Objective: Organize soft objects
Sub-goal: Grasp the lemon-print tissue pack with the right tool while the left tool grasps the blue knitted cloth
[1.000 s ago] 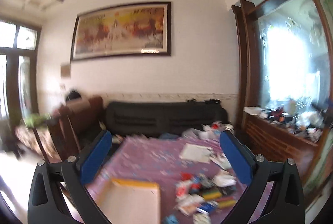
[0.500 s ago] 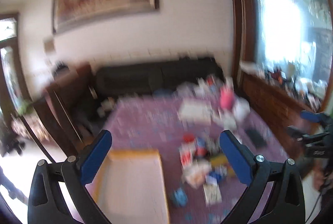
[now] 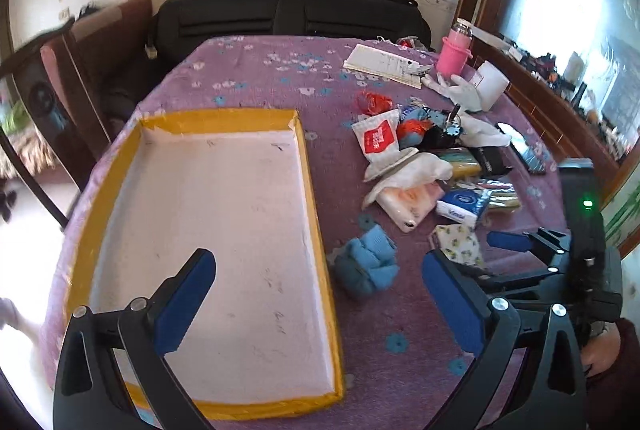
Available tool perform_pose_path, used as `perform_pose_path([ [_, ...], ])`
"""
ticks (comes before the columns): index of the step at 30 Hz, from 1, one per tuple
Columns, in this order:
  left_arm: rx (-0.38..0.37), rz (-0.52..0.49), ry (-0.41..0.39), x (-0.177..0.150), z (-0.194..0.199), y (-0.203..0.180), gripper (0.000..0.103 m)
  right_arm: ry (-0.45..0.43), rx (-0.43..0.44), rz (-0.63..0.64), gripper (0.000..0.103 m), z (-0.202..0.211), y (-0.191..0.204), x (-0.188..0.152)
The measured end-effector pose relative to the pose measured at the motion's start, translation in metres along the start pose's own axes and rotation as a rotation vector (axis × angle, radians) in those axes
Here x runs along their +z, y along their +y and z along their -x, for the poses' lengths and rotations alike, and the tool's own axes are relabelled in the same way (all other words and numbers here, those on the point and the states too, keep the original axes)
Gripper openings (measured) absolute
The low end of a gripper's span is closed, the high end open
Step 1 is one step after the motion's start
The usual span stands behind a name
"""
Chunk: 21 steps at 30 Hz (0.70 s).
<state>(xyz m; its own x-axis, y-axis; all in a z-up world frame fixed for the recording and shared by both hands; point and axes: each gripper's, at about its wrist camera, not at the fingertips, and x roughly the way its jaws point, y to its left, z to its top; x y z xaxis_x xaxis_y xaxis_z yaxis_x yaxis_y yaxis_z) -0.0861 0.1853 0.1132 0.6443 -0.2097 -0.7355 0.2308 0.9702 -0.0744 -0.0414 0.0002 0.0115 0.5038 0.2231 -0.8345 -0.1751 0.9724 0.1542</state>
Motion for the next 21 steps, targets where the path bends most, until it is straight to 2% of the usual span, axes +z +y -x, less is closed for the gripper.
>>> perform_pose_path([
  [2,0.001,-0.037,-0.004,0.004,-0.004,-0.007,0.103,0.045,-0.015,0.005,0.088,-0.016,0.006,0.002],
  [5,-0.007,-0.128,0.009,0.003,-0.013,-0.028,0.103,0.033,-0.033,0.0,0.063,-0.015,0.005,0.004],
  [6,-0.004,-0.149,0.013,0.003,-0.017,-0.033,0.103,0.037,-0.018,-0.018,0.06,-0.013,0.001,0.004],
  [7,0.003,-0.177,0.018,0.002,-0.022,-0.039,0.101,0.036,-0.006,-0.043,0.06,-0.011,-0.006,0.003],
  [10,0.032,-0.245,0.058,0.002,-0.047,-0.056,0.1,0.035,-0.043,-0.067,0.058,-0.004,-0.026,-0.005],
  [13,0.048,-0.261,0.112,0.002,-0.071,-0.061,0.1,0.026,-0.012,-0.093,0.058,0.003,-0.039,-0.012],
  [15,0.047,-0.267,0.146,0.001,-0.085,-0.063,0.095,0.021,-0.002,-0.1,0.058,0.007,-0.042,-0.014],
  [16,0.047,-0.274,0.166,0.0,-0.091,-0.064,0.09,0.02,0.002,-0.099,0.058,0.007,-0.043,-0.013],
  [18,0.099,-0.317,0.159,-0.002,-0.093,-0.069,0.08,0.012,-0.003,-0.093,0.058,0.006,-0.043,-0.013],
  [20,0.154,-0.344,0.135,-0.002,-0.089,-0.069,0.047,0.006,-0.014,-0.078,0.06,0.005,-0.041,-0.014],
  [21,0.153,-0.336,0.129,-0.001,-0.086,-0.066,0.039,0.004,-0.02,-0.072,0.06,0.004,-0.039,-0.014],
])
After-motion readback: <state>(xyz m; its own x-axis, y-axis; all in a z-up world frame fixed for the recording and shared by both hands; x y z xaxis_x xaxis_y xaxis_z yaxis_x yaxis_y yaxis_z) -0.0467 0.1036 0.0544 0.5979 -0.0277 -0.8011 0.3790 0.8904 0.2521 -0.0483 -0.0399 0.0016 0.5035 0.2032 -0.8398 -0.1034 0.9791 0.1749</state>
